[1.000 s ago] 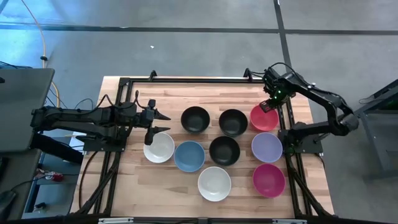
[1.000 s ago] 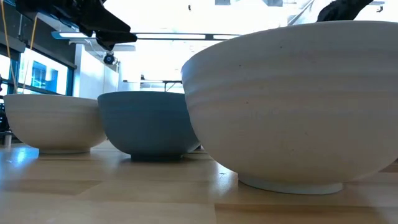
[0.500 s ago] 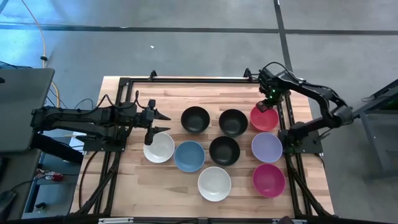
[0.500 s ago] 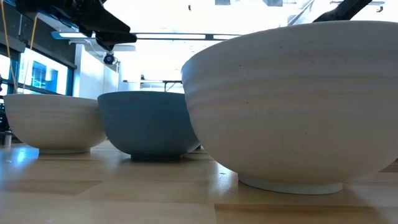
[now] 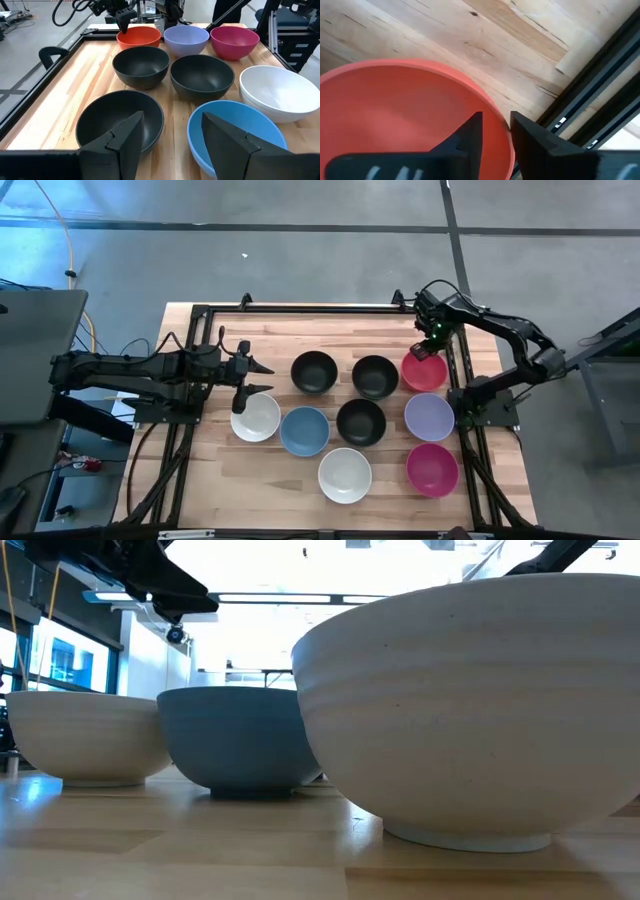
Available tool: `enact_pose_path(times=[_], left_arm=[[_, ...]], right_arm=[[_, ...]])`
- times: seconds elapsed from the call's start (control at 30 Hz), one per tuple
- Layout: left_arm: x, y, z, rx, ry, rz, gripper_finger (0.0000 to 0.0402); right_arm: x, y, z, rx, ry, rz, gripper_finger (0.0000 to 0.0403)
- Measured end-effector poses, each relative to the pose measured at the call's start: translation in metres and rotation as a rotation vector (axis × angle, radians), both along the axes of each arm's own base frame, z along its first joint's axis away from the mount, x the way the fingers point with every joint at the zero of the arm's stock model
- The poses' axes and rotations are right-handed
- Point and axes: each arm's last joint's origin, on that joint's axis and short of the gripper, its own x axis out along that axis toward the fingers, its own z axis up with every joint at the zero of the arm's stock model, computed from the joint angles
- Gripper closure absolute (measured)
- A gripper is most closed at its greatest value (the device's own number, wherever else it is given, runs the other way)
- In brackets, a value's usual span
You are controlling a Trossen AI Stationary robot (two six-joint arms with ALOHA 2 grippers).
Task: Nest bowls inside each other
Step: Stack the orange bowl on the bottom black bowl
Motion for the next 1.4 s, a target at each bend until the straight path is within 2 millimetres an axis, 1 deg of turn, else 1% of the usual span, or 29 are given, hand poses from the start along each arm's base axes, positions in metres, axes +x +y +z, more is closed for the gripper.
enact_pose_path(times=[0.47, 0.87, 1.03, 1.2, 1.4], left_arm=[[0.0, 0.0, 0.0, -0.003, 0.0, 0.001, 0.0213], [0.0, 0.0, 0.0, -0.003, 0.0, 0.001, 0.0213], [0.0, 0.0, 0.0, -0.005, -0.001, 0.002, 0.0213], [0.0, 0.0, 0.0, -0.007, -0.001, 0.002, 0.0213], [0.0, 0.0, 0.0, -0.007, -0.001, 0.002, 0.0213]], right_arm=[[0.001, -0.001, 0.0, -0.011, -0.014, 0.025, 0.0396], [0.001, -0.001, 0.003, -0.006, -0.006, 0.071, 0.0402], [0.001, -0.003, 0.018, -0.002, 0.03, 0.072, 0.0402], [0.002, -0.004, 0.042, 0.013, 0.051, 0.053, 0.0402], [0.009, 0.001, 0.067, 0.034, 0.02, 0.075, 0.0403]])
